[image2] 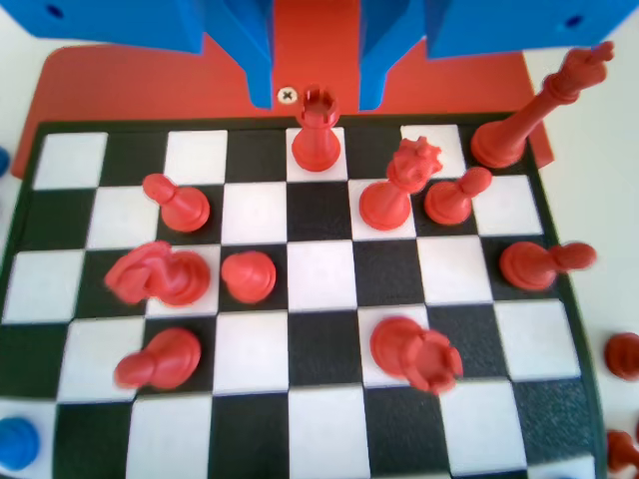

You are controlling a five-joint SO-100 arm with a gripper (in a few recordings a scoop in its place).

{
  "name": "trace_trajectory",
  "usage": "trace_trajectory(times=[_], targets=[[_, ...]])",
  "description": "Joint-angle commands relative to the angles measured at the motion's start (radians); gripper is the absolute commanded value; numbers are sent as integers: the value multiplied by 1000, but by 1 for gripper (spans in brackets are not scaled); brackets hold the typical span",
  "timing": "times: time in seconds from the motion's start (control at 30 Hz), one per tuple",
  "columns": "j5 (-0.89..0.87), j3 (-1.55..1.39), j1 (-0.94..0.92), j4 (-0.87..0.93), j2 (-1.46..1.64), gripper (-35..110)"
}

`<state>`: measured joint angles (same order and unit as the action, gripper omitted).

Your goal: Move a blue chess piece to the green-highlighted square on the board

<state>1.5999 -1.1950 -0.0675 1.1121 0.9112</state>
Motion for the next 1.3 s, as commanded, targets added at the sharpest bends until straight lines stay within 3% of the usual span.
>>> trace_trajectory(times=[0.0,1.27], targets=[[11,61,-5,3,32,12],[29,87,-5,-38,-40,10]])
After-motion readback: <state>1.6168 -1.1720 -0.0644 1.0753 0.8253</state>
